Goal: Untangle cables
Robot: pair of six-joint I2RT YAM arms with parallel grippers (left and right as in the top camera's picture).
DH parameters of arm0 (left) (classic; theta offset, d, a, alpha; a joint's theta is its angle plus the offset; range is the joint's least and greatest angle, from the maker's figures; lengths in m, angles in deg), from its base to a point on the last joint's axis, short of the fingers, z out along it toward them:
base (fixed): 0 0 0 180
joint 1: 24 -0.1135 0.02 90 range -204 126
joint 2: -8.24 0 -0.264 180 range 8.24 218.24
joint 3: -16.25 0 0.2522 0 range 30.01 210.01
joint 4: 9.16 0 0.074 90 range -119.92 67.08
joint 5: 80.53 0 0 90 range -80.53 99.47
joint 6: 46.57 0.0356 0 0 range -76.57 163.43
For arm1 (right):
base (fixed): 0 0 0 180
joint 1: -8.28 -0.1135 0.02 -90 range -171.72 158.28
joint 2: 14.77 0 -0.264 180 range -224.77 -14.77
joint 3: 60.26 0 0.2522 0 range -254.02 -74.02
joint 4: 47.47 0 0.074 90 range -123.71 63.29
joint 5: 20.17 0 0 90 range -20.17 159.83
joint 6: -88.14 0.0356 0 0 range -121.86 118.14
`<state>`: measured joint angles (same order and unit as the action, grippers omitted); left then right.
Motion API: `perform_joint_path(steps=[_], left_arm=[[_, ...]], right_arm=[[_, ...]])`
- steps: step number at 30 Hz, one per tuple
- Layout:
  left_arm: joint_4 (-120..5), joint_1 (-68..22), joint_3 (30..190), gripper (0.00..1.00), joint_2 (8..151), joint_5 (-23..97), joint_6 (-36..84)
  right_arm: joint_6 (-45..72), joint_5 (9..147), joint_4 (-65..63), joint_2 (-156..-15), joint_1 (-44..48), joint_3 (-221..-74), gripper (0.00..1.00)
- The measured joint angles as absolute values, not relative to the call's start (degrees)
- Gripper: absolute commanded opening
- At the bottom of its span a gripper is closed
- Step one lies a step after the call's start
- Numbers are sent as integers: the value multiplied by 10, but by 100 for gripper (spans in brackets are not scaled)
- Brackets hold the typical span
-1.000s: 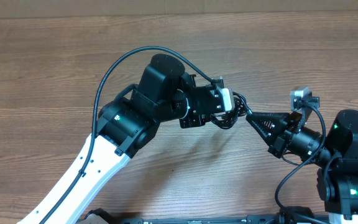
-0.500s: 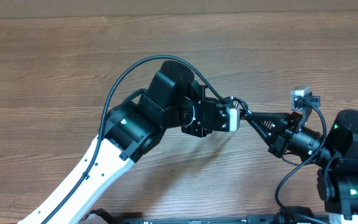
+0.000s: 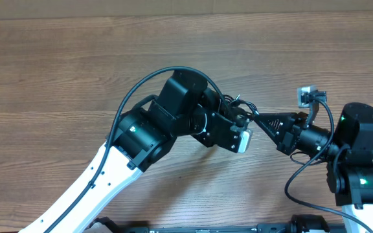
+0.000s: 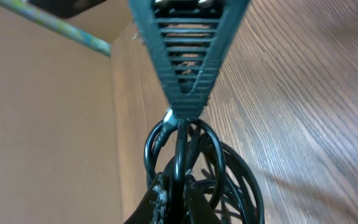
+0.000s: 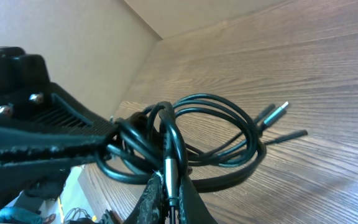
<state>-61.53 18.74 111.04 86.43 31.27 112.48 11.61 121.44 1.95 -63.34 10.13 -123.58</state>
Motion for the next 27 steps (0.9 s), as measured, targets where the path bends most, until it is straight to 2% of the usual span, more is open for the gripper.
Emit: perform_joint_path(steps=[10, 13, 15, 18, 20, 23, 27], left_arm=[[-622, 206, 1110, 4, 864, 309, 1171], [-622, 211, 1110, 4, 864, 309, 1176], [-622, 214, 1110, 4, 864, 313, 1176], [-625, 219, 1110, 4, 864, 326, 1180], [-624, 223, 1110, 4, 865, 333, 1180], [-624, 228, 1110, 4, 865, 342, 1179], [-631, 229, 1110, 4, 865, 340, 1171]], right_arm=[[116, 1210, 23, -636, 102, -1236, 4], [116, 1209, 23, -636, 102, -1236, 18], [115, 1205, 23, -637, 102, -1236, 33], [118, 1195, 20, -641, 106, -1236, 65], [115, 1200, 18, -641, 105, -1236, 74], [117, 1207, 18, -641, 103, -1236, 79], [117, 1209, 18, -641, 103, -1236, 80]])
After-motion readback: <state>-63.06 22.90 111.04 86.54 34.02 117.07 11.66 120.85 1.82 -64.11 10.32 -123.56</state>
